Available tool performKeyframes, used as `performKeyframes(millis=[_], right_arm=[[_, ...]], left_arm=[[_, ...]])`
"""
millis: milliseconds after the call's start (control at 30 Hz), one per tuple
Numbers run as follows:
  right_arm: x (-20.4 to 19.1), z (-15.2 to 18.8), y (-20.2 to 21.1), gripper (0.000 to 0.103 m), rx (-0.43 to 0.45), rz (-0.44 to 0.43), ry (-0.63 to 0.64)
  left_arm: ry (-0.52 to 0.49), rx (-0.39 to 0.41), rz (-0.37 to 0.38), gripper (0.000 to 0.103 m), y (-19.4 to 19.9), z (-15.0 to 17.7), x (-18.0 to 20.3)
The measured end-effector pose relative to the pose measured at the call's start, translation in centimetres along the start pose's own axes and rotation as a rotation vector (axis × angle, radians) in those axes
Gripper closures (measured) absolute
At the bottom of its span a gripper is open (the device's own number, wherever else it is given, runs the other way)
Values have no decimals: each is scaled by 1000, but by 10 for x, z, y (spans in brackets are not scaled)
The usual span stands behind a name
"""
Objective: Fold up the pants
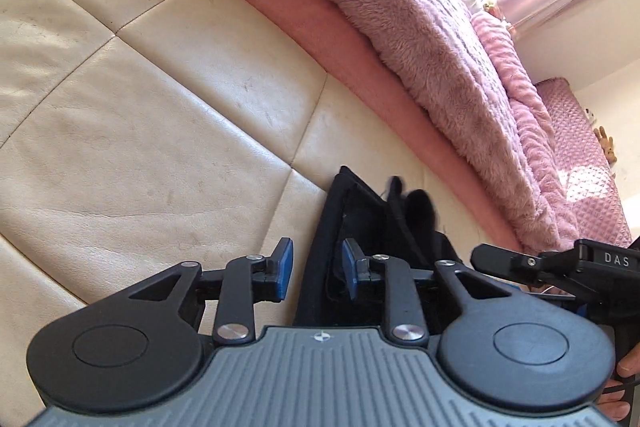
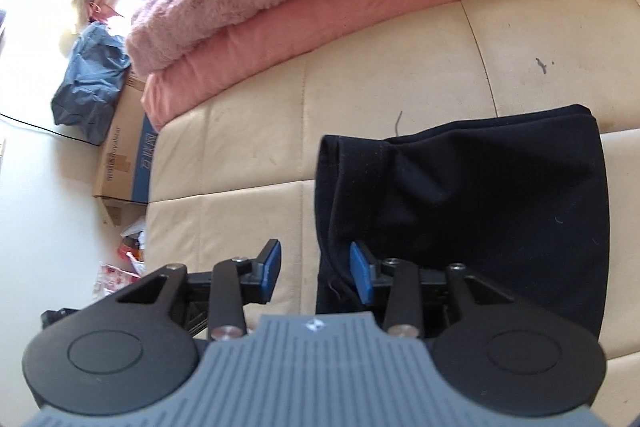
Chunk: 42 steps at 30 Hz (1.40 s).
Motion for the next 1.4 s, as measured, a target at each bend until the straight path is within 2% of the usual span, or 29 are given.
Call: performKeyframes(millis=[67, 167, 300, 367, 400, 467, 567, 667, 733, 867, 933, 1033, 1167, 1233, 1300, 1367, 1400], right_arm=[[2, -1, 11, 67, 0, -42, -40], [4, -3, 32, 67, 43, -58, -3], [22, 0, 49, 68, 112, -5, 71], [37, 8, 49, 73, 139, 45, 136], [48, 11, 48, 78, 153, 67, 133], [72, 17, 42, 78, 170, 77, 66], [91, 32, 25, 82, 129, 42, -7], [82, 54, 7, 83, 81, -3, 35], [72, 72, -3, 84, 47, -37, 62], [66, 102, -12, 86, 32, -33, 125], [70, 108, -11, 93, 33, -39, 126], [78, 111, -7, 97, 22, -61, 106], [82, 103, 4, 96, 42, -77, 98], [87, 98, 19, 89, 79, -69, 115], [95, 90, 36, 88, 135, -54, 134], [105, 80, 52, 85, 194, -15, 148], [111, 76, 58, 79, 219, 6, 148]], left_arm=[[-3, 3, 12, 70, 1, 0, 5], [-19, 6, 23, 69, 3, 2, 16], [-43, 18, 37, 68, 8, 3, 30], [-53, 21, 49, 64, 11, 4, 36], [-58, 24, 51, 63, 13, 5, 40], [-70, 27, 52, 62, 15, 6, 45], [-97, 19, 11, 62, 12, 9, 46], [-115, -2, -26, 61, 8, 13, 43], [-144, -20, -51, 57, 6, 20, 43], [-250, -59, -98, 50, 0, 42, 45], [-306, -78, -131, 48, -5, 53, 45], [-417, -111, -234, 49, -14, 71, 41], [-392, -138, -275, 49, -12, 73, 33], [-365, -170, -294, 49, -10, 71, 30], [-350, -181, -307, 48, -9, 67, 31], [-394, -155, -301, 49, -6, 63, 42], [-423, -134, -292, 49, -4, 60, 49]])
Point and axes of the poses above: each gripper's, at about its wrist camera, not at the fingertips, and y roughly against the way its jaws point, x to its right, z to its underside, the point moved 4 cm from there along -y, roughly the way its jaws point, and after that the axes turned 11 degrees about x, right-handed, at the moved point
